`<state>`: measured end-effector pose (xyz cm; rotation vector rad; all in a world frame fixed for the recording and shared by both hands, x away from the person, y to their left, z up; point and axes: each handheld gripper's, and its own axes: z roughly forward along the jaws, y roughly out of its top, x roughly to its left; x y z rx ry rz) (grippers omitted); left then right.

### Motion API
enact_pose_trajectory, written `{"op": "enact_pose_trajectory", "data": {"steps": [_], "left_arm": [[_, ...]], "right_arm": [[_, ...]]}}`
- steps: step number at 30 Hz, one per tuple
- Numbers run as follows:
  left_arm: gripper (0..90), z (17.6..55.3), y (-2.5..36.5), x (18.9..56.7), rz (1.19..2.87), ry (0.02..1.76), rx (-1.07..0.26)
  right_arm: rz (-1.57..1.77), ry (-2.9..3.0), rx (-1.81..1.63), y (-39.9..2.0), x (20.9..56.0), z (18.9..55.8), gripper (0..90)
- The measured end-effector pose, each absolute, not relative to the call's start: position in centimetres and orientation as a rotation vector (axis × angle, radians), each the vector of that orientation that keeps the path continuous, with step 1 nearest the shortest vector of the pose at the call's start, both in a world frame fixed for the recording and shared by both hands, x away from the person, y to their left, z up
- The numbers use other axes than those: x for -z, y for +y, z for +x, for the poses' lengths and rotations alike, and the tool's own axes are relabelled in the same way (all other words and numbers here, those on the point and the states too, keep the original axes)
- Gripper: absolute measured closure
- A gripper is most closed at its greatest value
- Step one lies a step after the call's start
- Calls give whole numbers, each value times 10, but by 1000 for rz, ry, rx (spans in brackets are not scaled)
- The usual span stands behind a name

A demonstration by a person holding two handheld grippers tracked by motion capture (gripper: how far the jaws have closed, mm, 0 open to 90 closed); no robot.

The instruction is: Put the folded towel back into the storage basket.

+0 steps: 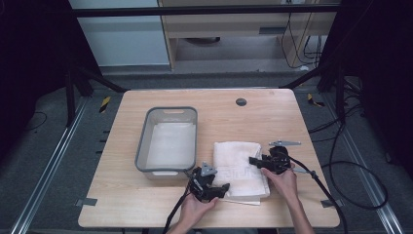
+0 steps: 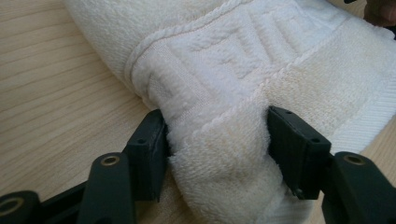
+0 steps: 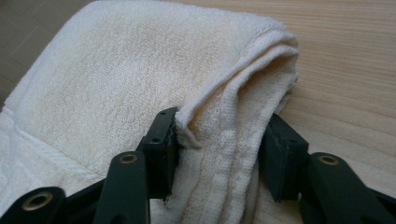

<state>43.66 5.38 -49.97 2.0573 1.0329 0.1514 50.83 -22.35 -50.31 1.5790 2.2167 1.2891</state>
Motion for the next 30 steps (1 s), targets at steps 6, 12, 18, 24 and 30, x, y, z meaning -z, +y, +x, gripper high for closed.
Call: {"op": "enact_pose_trajectory", "data": {"steps": [6, 12, 18, 24, 30], "left_arm": [[488, 440, 57, 499, 2046, 1036, -93], [593, 439, 58, 497, 2036, 1031, -96], [653, 439, 63, 495, 2018, 1027, -78], [675, 436, 70, 487, 2005, 1011, -85], [676, 431, 78, 477, 1983, 992, -106]], "right_arm": [[1584, 2216, -1319, -222, 502, 507, 629], [1599, 2205, -1332, -223, 500, 506, 684], [1600, 2197, -1348, -224, 496, 505, 702], [1592, 2208, -1378, -224, 491, 502, 707], [1549, 2184, -1431, -221, 478, 494, 707]]}}
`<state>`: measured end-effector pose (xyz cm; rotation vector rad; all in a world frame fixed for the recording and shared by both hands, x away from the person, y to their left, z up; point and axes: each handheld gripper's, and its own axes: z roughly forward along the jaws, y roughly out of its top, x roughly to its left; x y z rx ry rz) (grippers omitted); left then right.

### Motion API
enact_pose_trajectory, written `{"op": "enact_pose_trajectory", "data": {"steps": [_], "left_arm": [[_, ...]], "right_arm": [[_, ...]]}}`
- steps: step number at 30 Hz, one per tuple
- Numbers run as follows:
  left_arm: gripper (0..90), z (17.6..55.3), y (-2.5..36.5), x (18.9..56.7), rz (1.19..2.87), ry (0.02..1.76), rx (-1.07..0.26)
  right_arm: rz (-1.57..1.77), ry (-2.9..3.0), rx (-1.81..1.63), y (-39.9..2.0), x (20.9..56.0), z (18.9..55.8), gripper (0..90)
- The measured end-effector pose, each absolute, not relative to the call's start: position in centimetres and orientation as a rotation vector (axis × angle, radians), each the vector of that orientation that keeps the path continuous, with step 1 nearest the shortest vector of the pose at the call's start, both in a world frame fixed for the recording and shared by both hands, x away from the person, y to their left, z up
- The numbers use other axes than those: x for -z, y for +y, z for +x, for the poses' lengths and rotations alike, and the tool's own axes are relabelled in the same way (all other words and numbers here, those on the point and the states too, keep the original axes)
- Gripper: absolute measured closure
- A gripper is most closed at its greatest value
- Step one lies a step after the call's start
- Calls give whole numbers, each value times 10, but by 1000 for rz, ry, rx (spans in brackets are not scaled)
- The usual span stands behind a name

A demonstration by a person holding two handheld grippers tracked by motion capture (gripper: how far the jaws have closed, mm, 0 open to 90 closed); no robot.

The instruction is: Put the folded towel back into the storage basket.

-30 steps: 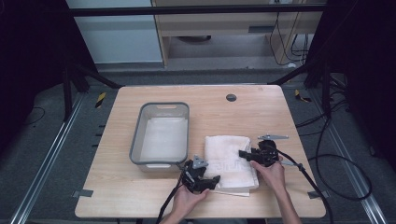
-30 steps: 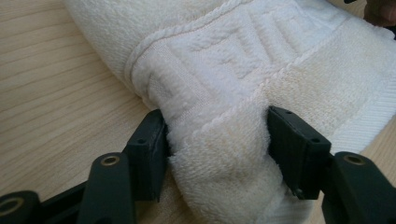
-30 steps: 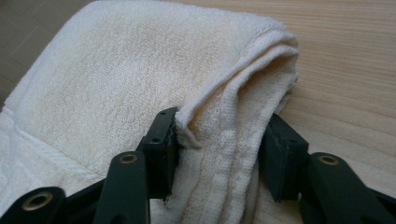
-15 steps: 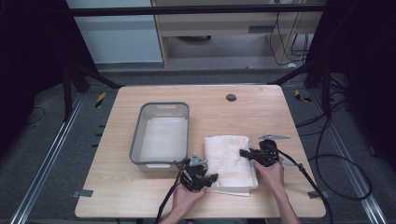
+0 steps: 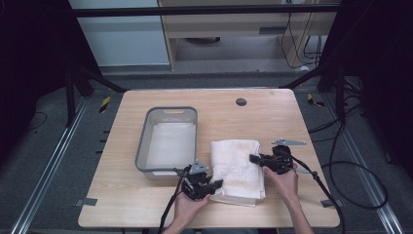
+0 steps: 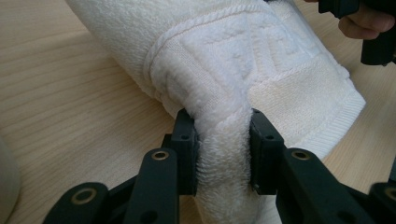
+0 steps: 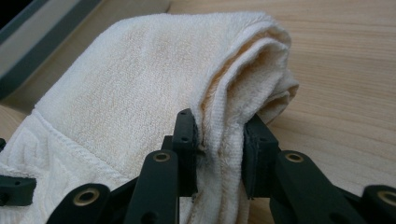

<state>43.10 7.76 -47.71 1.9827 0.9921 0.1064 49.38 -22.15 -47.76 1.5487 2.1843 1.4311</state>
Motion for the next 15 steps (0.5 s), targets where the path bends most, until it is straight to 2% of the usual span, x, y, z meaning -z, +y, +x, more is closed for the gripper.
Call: {"op": "enact_pose_trajectory", "data": {"steps": [15], "left_arm": [[677, 419, 78, 448, 1947, 906, -185]], "right_arm": [[1455, 2103, -1504, -226, 447, 477, 700]]}}
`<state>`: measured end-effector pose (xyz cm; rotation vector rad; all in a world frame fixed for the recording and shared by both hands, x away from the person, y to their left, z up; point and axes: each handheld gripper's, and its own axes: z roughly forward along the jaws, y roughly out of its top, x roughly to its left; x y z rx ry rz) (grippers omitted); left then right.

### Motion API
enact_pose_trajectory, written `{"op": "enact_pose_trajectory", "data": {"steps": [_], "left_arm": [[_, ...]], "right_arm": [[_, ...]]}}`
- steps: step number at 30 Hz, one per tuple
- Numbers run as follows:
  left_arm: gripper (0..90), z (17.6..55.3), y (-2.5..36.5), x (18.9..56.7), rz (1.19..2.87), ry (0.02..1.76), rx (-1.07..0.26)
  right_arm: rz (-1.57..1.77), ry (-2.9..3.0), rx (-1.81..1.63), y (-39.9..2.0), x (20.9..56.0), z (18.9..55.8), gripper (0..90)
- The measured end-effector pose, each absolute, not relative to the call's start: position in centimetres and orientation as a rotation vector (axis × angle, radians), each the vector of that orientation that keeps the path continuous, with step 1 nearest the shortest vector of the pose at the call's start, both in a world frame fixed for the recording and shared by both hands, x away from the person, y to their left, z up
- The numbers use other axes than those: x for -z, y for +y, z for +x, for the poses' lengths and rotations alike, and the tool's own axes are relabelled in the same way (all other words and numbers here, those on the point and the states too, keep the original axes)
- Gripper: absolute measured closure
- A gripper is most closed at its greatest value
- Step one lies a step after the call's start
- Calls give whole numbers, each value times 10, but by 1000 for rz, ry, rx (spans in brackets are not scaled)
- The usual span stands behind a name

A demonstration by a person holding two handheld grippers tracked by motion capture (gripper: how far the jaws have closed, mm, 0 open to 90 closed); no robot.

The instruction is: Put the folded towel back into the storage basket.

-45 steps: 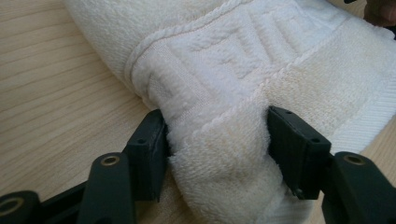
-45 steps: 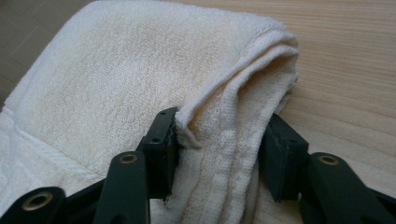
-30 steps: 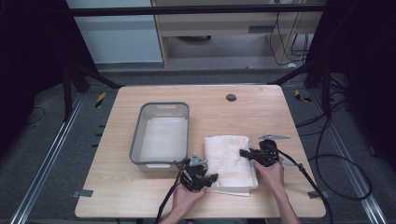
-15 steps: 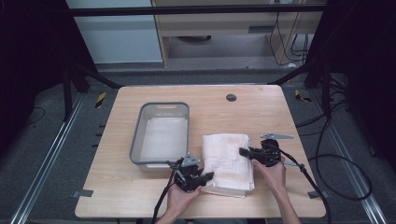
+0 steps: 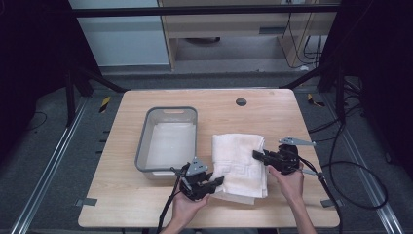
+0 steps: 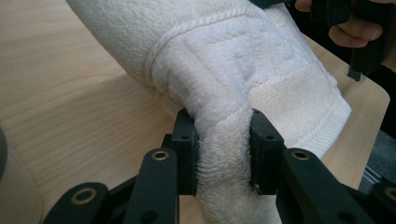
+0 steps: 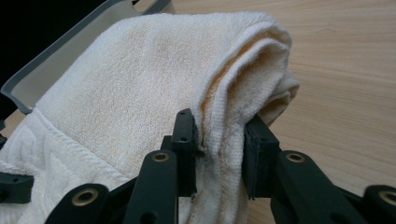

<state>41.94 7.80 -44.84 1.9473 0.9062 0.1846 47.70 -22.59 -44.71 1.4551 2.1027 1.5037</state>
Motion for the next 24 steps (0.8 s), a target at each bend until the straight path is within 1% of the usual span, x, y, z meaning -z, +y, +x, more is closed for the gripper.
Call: {"op": "enact_pose_trajectory", "data": {"steps": [24], "left_arm": [[678, 411, 83, 420, 1884, 841, -224]], "right_arm": [[1363, 2028, -1577, -227, 417, 465, 699]]}}
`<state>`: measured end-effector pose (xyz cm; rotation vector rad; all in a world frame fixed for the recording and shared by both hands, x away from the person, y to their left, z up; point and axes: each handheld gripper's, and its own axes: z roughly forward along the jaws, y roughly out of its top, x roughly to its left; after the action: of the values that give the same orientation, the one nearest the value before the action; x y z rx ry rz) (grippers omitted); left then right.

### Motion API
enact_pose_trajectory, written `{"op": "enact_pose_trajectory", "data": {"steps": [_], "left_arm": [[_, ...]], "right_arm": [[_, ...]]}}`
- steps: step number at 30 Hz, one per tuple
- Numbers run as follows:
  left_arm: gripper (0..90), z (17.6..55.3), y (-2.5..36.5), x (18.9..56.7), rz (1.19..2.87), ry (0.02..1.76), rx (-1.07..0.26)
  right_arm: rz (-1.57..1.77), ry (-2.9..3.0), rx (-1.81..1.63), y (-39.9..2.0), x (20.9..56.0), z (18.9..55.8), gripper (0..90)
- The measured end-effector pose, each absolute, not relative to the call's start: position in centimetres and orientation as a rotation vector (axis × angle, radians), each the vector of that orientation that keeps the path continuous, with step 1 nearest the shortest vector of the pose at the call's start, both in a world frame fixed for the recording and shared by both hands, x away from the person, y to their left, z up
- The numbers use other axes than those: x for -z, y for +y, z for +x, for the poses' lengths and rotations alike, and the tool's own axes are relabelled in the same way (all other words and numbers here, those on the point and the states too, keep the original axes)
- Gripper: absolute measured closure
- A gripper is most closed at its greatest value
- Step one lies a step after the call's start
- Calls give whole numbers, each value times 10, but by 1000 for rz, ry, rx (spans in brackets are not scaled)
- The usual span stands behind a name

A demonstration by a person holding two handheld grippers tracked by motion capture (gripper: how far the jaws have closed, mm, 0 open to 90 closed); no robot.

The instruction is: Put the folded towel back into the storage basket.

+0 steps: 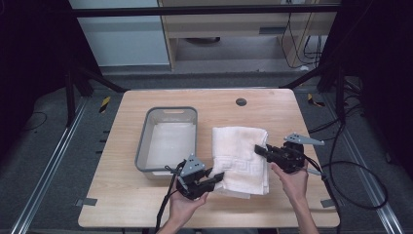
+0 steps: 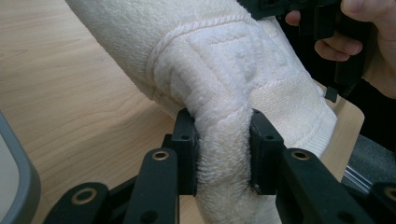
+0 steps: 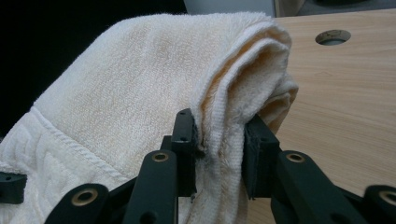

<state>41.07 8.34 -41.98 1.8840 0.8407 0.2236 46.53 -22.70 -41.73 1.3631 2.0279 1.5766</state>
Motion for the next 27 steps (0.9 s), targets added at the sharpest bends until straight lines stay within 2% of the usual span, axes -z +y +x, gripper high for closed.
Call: {"op": "enact_pose_trajectory", "data": {"steps": [27], "left_arm": [[678, 406, 91, 399, 1844, 811, -273]], "right_arm": [[1294, 1997, -1605, -220, 397, 464, 699]]}}
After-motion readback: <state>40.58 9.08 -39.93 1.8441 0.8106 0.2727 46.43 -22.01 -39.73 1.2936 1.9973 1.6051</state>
